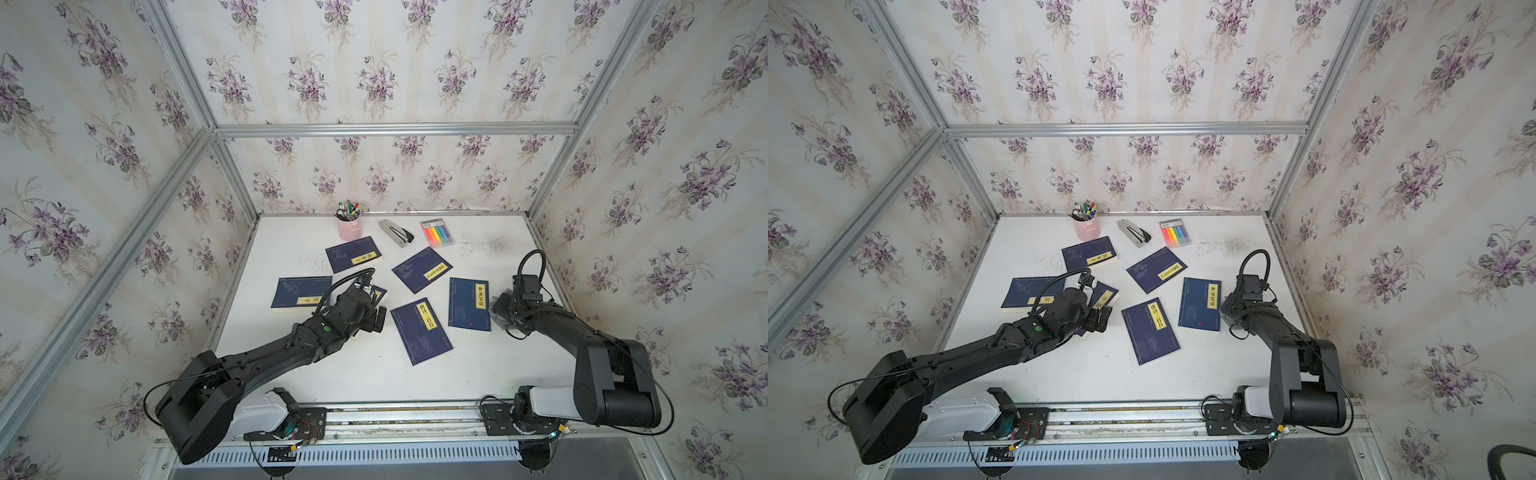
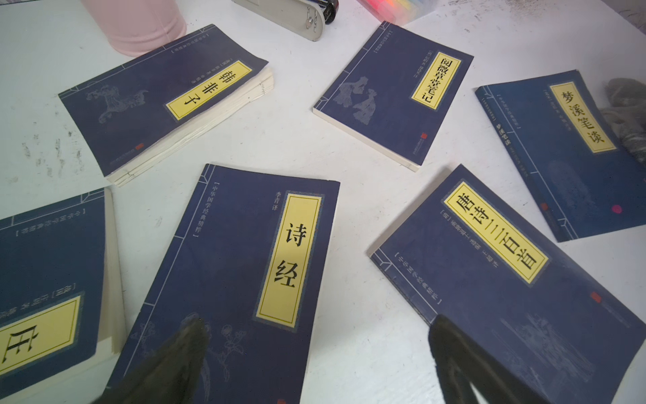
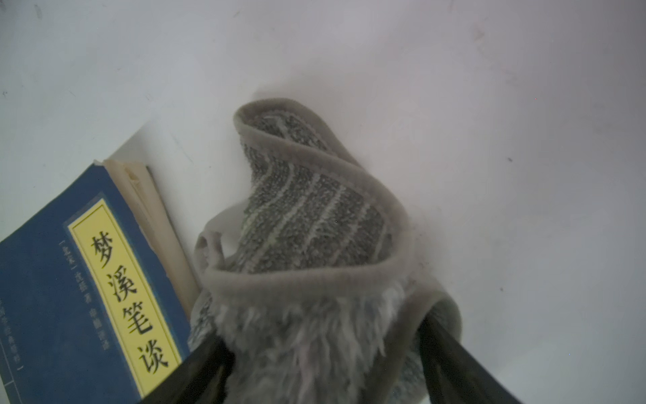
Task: Wipe the cover of the book
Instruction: Pick up the cleaning item at the center of the board.
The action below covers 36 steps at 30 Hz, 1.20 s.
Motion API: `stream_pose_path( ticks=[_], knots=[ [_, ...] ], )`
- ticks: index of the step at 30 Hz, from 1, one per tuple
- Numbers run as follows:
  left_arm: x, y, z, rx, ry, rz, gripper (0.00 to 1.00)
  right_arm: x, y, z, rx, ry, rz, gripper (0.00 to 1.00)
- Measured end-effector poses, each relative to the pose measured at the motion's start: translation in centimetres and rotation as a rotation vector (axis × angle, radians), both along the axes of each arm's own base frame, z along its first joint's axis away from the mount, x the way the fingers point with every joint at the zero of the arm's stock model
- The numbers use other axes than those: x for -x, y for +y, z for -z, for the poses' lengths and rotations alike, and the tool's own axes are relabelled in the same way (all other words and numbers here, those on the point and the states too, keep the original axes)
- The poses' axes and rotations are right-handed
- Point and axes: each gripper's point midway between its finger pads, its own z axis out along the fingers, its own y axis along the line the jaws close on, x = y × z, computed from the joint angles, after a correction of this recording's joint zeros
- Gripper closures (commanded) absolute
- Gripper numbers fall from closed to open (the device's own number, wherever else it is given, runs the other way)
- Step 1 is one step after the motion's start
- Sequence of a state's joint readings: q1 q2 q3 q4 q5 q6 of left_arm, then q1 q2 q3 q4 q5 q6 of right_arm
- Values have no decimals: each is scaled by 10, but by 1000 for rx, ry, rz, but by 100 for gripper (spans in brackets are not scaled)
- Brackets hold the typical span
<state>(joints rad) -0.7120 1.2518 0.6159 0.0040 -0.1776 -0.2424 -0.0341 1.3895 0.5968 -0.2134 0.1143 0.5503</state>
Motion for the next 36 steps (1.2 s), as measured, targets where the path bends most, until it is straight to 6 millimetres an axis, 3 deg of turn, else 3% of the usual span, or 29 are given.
stream_pose_path(
  ticks=[8, 13, 19, 22, 25, 29, 36],
  knots=[
    [1, 0, 3, -2, 6, 2, 0, -25, 10, 0, -56, -7, -30, 30],
    [-2, -3, 9, -19, 23, 4, 0, -34, 11, 5, -62, -14, -39, 42],
    [-2, -3, 10, -33, 25, 4, 0, -42, 12, 7, -64, -33, -46, 77],
    [-4, -4, 8, -32, 25, 4, 0, -42, 15, 7, -75, -36, -64, 90],
    [-6, -7, 6, -34, 28, 5, 0, -40, 16, 1, -67, -39, -83, 96],
    [-7, -11, 9, -38, 48, 3, 0, -36, 13, -26, -37, -89, -98, 100],
    [-5, -26, 19, -32, 98, 1, 1, -36, 16, -105, 13, -316, -127, 100]
  ],
)
